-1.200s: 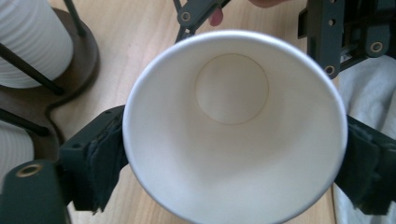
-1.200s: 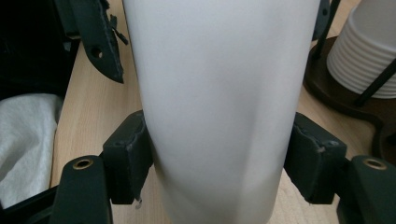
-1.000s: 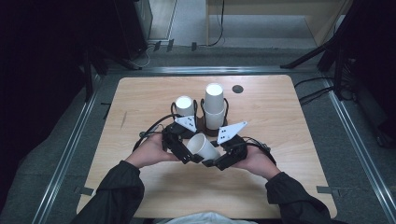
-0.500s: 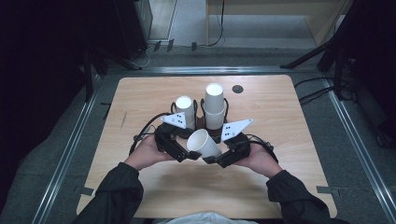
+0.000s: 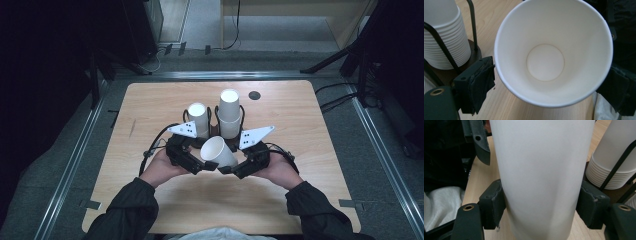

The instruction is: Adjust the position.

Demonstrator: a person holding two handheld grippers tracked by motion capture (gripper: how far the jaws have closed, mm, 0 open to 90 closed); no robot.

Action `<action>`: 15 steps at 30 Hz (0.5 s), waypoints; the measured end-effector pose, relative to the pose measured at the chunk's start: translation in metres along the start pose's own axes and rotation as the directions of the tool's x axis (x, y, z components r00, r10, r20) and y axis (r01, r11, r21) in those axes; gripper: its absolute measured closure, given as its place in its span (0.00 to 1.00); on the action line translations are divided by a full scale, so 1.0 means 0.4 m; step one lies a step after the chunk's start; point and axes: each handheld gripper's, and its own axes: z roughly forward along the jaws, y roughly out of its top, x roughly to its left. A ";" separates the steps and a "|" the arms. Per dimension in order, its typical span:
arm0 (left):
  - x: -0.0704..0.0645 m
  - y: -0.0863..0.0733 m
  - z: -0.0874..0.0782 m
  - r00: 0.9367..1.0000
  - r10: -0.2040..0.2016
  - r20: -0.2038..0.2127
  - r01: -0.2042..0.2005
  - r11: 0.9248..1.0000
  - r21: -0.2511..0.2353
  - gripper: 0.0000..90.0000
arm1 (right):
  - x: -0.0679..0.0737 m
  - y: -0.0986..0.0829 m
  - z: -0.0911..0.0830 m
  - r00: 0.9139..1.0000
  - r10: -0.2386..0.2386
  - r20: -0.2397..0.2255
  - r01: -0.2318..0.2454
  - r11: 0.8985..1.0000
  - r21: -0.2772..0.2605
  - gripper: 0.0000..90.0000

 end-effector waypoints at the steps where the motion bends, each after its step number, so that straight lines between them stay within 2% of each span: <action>1: 0.000 0.000 0.001 1.000 -0.003 0.006 0.003 1.000 -0.019 0.09 | 0.001 0.001 0.000 1.000 0.008 -0.006 -0.008 1.000 -0.003 0.34; 3: -0.002 0.000 0.002 1.000 -0.003 -0.001 0.003 0.999 -0.032 0.09 | 0.001 0.002 0.000 1.000 0.015 -0.017 -0.015 1.000 -0.020 0.34; 8: -0.003 0.002 0.005 1.000 -0.011 0.014 0.012 0.998 -0.058 0.09 | 0.001 0.001 0.008 0.999 0.023 -0.029 -0.024 1.000 -0.014 0.34; 15: -0.006 0.000 0.012 1.000 0.002 0.007 -0.001 0.998 -0.056 0.11 | 0.009 0.003 0.018 0.999 0.023 -0.040 -0.024 1.000 -0.017 0.34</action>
